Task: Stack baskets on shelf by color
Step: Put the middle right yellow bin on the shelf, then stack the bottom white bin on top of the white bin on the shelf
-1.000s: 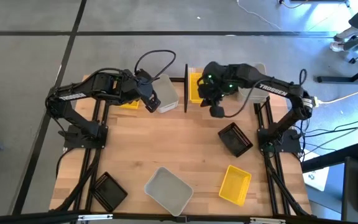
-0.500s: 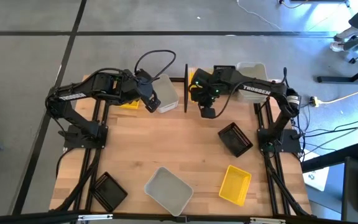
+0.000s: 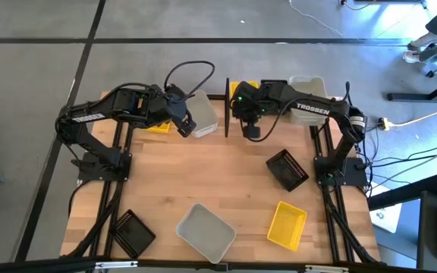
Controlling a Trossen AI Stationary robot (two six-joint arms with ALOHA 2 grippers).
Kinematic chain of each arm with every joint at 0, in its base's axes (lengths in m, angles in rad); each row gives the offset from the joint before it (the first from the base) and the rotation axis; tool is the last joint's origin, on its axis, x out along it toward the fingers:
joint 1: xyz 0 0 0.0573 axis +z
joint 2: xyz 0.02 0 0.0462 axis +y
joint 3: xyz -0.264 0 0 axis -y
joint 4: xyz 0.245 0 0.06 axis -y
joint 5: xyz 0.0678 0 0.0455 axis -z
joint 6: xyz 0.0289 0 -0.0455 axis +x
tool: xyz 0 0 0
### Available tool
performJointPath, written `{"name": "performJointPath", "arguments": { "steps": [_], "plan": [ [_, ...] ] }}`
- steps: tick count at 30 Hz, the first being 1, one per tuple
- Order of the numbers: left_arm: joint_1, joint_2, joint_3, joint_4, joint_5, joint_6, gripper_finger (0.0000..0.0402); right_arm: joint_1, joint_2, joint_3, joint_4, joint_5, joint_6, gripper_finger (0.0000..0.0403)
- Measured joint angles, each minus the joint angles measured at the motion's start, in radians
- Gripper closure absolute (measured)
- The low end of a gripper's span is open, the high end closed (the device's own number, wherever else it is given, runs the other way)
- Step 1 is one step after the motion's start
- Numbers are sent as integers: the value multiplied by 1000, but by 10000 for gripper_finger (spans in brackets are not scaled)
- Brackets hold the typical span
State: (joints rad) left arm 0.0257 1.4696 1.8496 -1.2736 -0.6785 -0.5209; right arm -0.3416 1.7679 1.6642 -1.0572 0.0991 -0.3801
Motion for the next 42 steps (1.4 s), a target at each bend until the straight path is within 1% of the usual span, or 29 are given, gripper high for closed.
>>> {"name": "performJointPath", "arguments": {
  "steps": [2,7,11,17,21,23,27,30,32,35,38,42],
  "plan": [
    [0,0,0,-1,0,0,339,0,0,0,0,24,-2,403],
    [0,0,0,-14,0,-2,339,4,-8,0,-1,5,-2,403],
    [0,0,0,-51,7,-44,339,28,-33,0,0,-14,11,403],
    [-8,0,0,-91,18,-64,339,82,-123,0,0,-15,97,403],
    [-23,0,0,-111,21,-73,339,127,-202,0,-1,-13,201,403],
    [-33,0,0,-120,20,-76,339,163,-238,0,-3,-13,246,403],
    [-83,0,0,-144,20,-80,339,257,-289,0,-44,-14,269,403],
    [-125,0,0,-166,33,-80,339,327,-322,0,-76,-29,358,403],
    [-146,0,0,-169,50,-80,339,376,-338,0,-89,-62,421,403],
    [-188,-14,-1,-178,72,-80,339,453,-346,0,-82,-120,504,403],
    [-227,-15,0,-178,73,-80,339,530,-343,0,-75,-155,575,403],
    [-277,-15,0,-178,71,-80,339,613,-333,0,-57,-154,668,403]
  ]
}}
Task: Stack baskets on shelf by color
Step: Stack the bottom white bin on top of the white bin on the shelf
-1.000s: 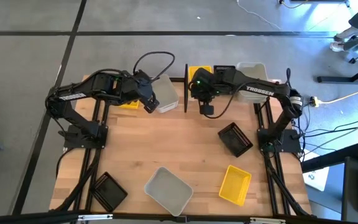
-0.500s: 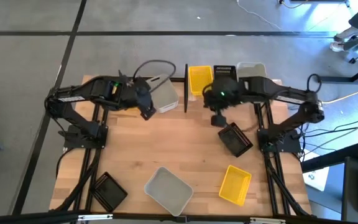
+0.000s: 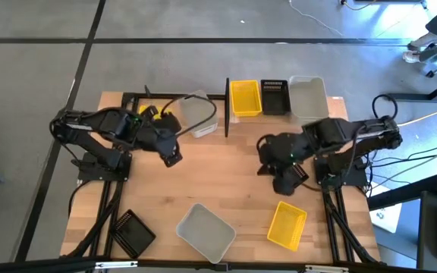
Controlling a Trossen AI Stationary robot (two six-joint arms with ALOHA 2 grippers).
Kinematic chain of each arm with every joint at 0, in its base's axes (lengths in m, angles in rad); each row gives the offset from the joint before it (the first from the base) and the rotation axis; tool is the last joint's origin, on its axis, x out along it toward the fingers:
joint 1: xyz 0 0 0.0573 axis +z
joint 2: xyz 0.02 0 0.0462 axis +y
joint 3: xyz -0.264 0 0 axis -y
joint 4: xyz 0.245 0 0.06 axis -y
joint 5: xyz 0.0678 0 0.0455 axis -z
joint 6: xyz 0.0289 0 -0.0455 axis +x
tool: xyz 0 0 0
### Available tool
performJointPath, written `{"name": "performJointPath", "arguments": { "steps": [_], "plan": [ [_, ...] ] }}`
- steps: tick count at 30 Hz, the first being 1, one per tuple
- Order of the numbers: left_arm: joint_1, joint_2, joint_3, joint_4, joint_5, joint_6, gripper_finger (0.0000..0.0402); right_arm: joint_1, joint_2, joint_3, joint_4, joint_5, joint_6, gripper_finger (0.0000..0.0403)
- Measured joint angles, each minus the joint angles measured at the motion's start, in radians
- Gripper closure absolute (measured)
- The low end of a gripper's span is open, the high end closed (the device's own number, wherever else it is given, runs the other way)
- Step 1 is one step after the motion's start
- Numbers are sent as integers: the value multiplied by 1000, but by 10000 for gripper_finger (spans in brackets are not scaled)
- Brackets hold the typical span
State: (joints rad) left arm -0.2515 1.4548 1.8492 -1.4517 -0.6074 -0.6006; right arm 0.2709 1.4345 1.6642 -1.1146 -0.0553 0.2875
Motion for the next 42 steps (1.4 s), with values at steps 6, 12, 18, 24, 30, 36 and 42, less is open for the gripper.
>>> {"name": "performJointPath", "arguments": {
  "steps": [6,12,18,24,30,36,42],
  "plan": [
    [-63,1,0,0,28,-36,339,47,-2,0,42,-1,57,403],
    [-110,1,0,1,26,-122,339,48,2,0,39,1,133,403],
    [-153,1,0,-7,36,-124,339,51,34,0,42,27,299,403],
    [-197,-33,0,-29,128,-37,339,82,102,0,83,37,404,403],
    [-291,-111,-13,-29,155,-10,339,96,199,0,132,81,525,403],
    [-387,-185,-61,-30,146,-49,339,113,308,0,177,80,613,403],
    [-425,-227,-116,-30,117,-82,339,111,402,0,190,-26,677,401]
  ]
}}
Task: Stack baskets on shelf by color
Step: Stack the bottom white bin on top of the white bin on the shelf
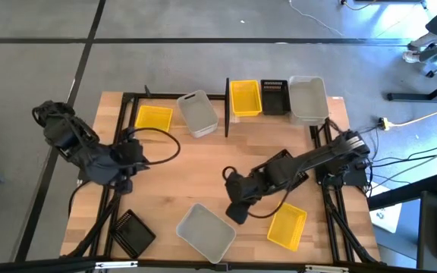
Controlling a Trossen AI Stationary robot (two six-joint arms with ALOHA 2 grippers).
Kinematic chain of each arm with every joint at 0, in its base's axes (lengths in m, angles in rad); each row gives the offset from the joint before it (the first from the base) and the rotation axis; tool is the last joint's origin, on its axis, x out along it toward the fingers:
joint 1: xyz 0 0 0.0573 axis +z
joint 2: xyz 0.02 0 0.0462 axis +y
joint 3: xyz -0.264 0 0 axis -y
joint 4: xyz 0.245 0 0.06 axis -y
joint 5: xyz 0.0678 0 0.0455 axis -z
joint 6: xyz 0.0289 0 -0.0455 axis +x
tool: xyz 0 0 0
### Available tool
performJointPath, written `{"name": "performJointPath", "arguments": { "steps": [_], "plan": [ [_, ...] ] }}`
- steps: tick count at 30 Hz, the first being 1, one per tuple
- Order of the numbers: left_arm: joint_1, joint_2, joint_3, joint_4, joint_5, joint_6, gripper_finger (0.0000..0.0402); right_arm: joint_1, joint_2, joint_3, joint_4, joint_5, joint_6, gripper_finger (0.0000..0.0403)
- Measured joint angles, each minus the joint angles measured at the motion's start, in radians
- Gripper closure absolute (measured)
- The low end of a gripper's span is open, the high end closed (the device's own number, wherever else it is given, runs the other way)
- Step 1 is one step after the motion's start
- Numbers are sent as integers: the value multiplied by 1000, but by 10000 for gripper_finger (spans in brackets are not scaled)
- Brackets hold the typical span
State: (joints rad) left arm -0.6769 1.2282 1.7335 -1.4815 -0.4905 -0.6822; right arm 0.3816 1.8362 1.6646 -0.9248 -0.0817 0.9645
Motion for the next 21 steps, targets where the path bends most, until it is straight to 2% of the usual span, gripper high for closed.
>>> {"name": "performJointPath", "arguments": {
  "steps": [8,11,17,21],
  "plan": [
    [-1,2,-59,21,1,-24,339,-33,68,0,133,-132,-102,371],
    [-1,2,-76,37,1,-25,339,-44,68,0,187,-131,-140,352],
    [-1,1,-89,47,1,-48,339,-50,73,0,211,-73,-131,315],
    [-1,1,-89,47,1,-49,339,-50,92,0,254,-70,-106,299]
  ]
}}
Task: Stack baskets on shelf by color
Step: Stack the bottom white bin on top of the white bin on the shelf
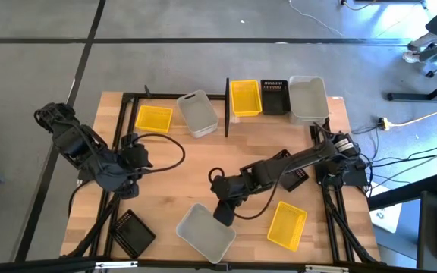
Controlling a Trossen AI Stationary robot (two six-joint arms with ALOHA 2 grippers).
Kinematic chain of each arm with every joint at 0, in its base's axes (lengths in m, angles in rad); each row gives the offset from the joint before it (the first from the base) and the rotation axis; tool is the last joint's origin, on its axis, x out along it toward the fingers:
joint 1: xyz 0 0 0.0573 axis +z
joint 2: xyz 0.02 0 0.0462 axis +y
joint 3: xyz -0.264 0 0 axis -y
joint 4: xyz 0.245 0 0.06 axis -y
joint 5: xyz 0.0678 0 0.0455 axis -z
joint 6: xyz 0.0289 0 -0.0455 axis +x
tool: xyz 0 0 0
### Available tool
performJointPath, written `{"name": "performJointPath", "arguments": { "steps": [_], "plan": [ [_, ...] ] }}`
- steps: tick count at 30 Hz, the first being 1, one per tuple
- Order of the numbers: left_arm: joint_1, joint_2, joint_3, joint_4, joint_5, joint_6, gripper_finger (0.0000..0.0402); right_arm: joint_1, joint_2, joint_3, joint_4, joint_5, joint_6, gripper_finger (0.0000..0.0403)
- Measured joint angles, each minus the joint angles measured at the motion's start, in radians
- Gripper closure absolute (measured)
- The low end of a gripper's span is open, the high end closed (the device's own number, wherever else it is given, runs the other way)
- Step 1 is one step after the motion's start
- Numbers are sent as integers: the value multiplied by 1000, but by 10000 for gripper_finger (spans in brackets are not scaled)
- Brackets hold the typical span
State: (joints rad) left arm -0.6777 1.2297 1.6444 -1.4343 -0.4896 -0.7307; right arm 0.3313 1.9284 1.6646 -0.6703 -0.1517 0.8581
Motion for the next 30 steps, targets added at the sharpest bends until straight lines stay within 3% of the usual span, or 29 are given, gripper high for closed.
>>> {"name": "performJointPath", "arguments": {
  "steps": [12,30],
  "plan": [
    [0,0,0,-3,1,7,339,-2,47,0,30,63,59,297],
    [0,0,0,-5,2,8,339,-2,93,0,45,47,107,297]
  ]
}}
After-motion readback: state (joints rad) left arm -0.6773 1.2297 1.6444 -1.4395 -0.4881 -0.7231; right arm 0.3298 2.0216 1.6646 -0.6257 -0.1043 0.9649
